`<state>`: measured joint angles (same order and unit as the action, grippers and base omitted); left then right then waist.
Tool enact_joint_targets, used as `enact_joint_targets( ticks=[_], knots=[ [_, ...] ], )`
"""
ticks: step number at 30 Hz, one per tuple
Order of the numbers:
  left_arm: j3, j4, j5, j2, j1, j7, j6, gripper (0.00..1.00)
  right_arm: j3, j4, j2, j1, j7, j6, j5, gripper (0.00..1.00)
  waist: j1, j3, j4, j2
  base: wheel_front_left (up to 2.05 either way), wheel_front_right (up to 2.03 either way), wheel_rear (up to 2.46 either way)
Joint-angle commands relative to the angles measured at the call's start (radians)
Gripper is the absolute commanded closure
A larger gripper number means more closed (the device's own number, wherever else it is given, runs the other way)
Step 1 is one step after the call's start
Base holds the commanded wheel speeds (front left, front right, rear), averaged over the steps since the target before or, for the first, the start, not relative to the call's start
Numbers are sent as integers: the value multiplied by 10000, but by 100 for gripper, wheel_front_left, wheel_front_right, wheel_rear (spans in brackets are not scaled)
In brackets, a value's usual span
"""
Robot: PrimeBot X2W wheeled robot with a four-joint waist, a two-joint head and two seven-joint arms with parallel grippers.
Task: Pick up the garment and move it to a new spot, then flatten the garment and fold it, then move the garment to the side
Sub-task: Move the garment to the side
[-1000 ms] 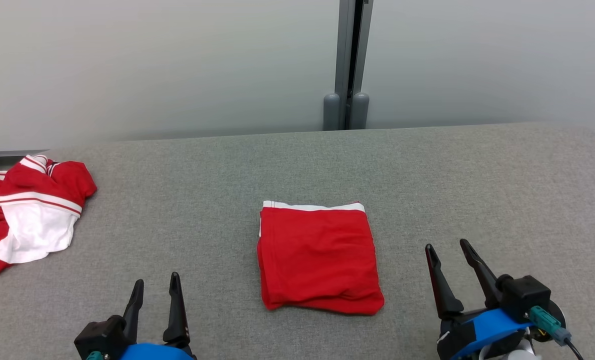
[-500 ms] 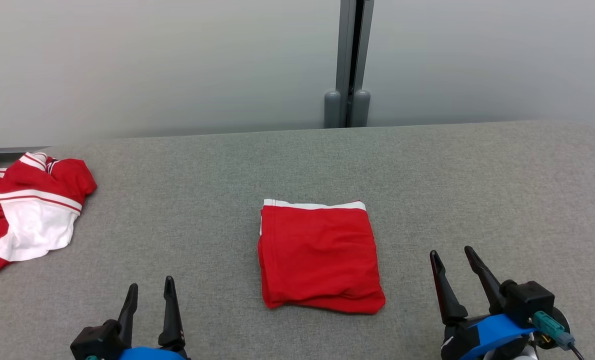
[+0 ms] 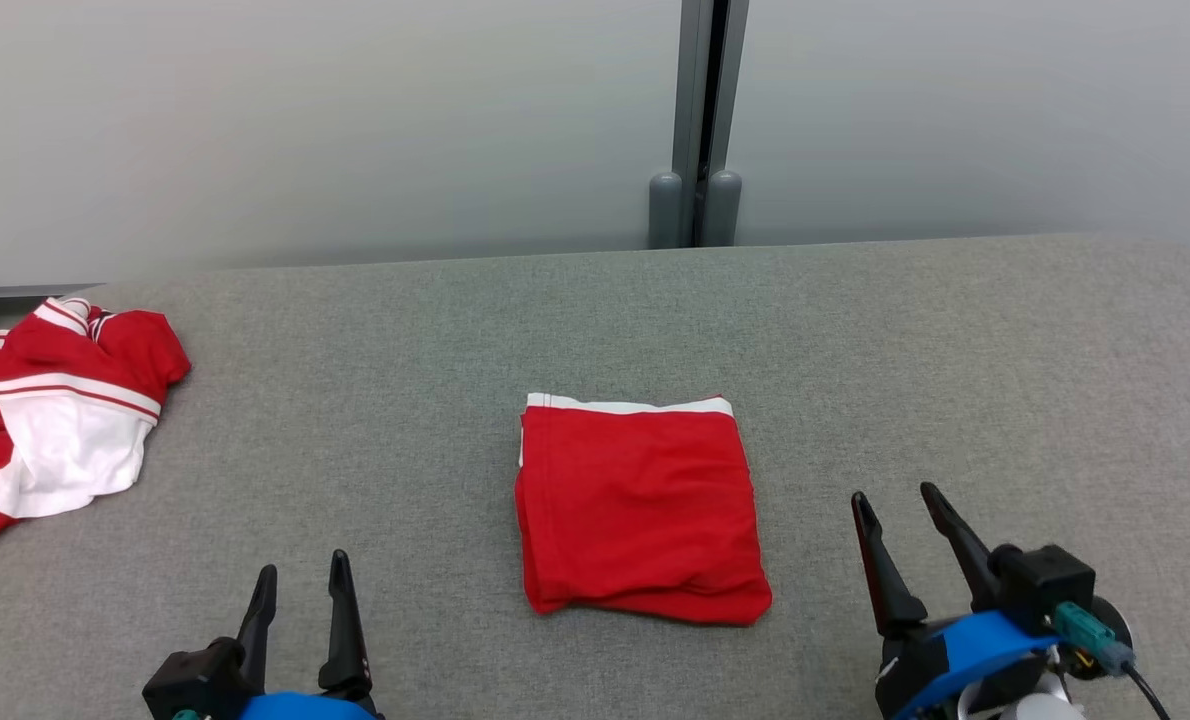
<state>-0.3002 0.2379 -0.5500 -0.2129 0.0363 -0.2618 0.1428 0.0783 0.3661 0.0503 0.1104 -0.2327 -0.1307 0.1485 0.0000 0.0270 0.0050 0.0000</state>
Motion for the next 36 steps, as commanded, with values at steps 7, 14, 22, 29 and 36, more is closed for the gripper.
enact_joint_targets(
  ticks=[7,14,22,29,36],
  knots=[
    [-45,-86,130,-1,-368,12,-60,0,-32,311,2,1725,1175,-1,-390,0,0,203,220,0,0,0,0],
    [-149,-225,77,59,-410,58,-43,0,-106,1640,13,3128,4016,1,-506,0,0,362,736,0,0,0,0],
    [-165,-152,6,125,-485,31,-104,0,-51,3225,13,3855,6205,-1,21,0,0,669,1359,0,0,0,0],
    [-200,-113,60,129,-613,12,-150,0,142,4231,8,4256,6568,-1,727,0,0,876,1640,0,0,0,0],
    [-307,-119,174,92,-662,5,-174,0,676,5068,3,4581,6113,-1,1322,100,0,1034,1662,0,0,0,0]
  ],
)
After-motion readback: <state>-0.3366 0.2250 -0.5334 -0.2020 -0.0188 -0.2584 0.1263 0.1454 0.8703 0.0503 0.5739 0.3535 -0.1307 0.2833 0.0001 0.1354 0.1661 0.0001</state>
